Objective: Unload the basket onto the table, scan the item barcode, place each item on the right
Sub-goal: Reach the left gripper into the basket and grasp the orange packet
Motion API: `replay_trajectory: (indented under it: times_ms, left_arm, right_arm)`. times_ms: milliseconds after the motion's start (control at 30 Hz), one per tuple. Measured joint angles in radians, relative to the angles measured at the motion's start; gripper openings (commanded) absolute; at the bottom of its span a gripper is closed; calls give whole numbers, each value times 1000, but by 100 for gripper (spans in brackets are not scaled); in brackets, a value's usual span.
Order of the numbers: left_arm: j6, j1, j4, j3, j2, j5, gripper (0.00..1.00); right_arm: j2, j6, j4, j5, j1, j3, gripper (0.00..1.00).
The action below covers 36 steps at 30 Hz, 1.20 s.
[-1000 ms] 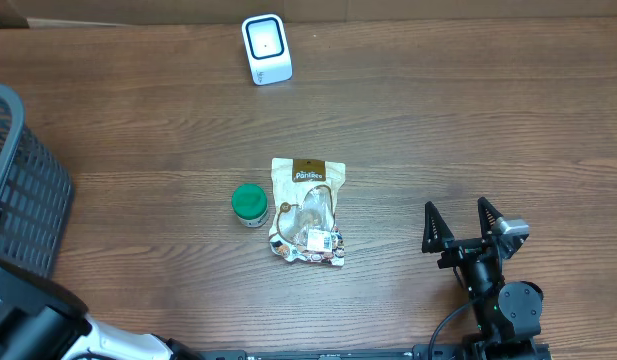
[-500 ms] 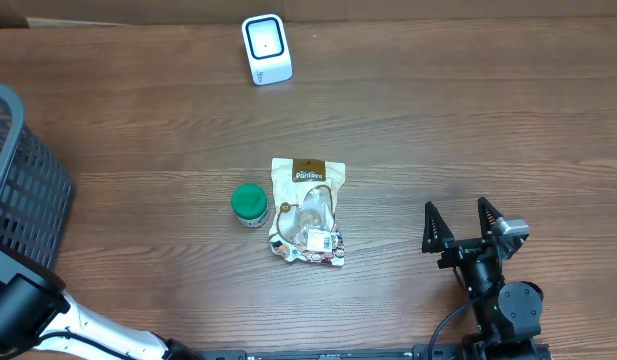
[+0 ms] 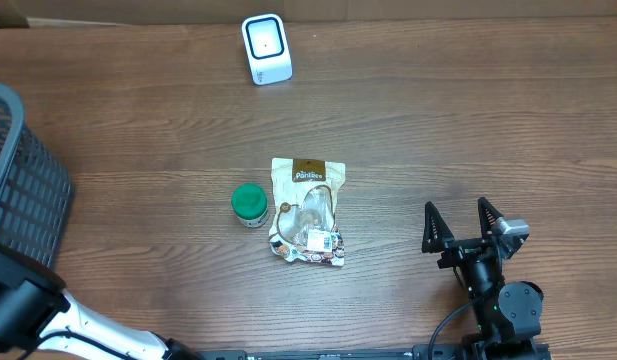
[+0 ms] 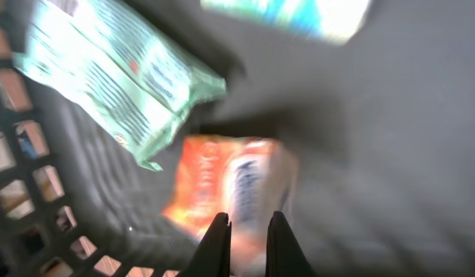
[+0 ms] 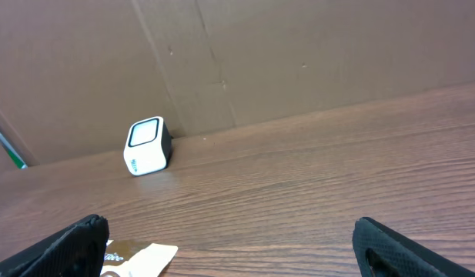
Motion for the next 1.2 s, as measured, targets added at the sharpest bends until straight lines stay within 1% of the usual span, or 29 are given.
replay_trajectory:
  times_ms: [200, 233, 267, 333, 367, 400, 467, 700, 833, 933, 1000, 1200]
  left_arm:
    - [-14, -3, -7, 52, -171, 49, 5]
    - [-13, -3, -9, 57, -194, 53, 18]
    - [-5, -3, -11, 60, -214, 53, 37]
    - [13, -3, -10, 53, -230, 58, 66]
    - [22, -3, -4, 42, -230, 60, 73]
    - [36, -3, 5, 19, -228, 62, 77]
    - [66, -3, 32, -38, -218, 66, 81]
    - [198, -3, 211, -254, -161, 68, 86]
    - [275, -3, 321, -318, -159, 71, 89]
    - [319, -3, 387, -365, -159, 71, 90]
    - [343, -3, 435, -401, -159, 71, 93]
    - [376, -3, 571, -505, -159, 68, 89]
  right_arm:
    - [0, 0, 0, 0, 0, 0, 100]
    - [0, 1, 0, 0, 0, 0, 100]
    - [0, 0, 0, 0, 0, 0, 100]
    - [0, 0, 0, 0, 0, 0, 100]
    - [0, 0, 0, 0, 0, 0, 100]
    - [0, 0, 0, 0, 0, 0, 100]
    - [0, 0, 0, 0, 0, 0, 100]
    - [0, 0, 0, 0, 0, 0, 100]
    - [0, 0, 1, 0, 0, 0, 100]
    - [0, 0, 0, 0, 0, 0, 100]
    - [0, 0, 0, 0, 0, 0, 100]
    - [0, 0, 0, 0, 0, 0, 100]
